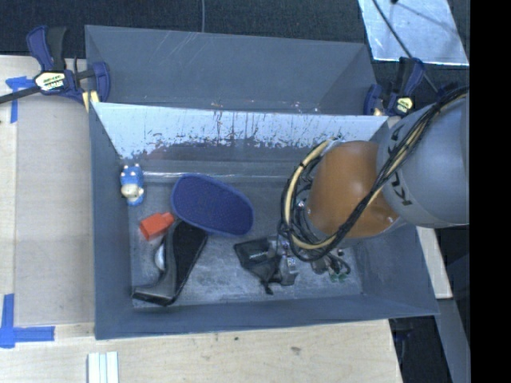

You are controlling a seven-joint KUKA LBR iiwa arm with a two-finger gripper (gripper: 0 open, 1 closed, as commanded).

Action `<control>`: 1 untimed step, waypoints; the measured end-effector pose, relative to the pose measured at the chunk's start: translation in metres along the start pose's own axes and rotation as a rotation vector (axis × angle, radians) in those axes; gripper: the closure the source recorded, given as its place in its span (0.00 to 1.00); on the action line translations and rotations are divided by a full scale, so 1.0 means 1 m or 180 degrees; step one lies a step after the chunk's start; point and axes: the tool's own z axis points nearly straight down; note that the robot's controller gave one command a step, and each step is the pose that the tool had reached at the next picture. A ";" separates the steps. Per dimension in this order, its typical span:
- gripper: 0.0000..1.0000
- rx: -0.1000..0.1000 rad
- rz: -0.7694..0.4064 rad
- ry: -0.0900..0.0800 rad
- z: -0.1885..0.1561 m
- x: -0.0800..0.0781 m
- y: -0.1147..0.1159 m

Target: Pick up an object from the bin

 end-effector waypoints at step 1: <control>1.00 0.0001 -0.0016 -0.0035 -0.148 -0.029 0.029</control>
Offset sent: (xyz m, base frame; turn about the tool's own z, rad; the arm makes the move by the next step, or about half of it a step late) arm 0.0213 0.0321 0.1429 -0.0027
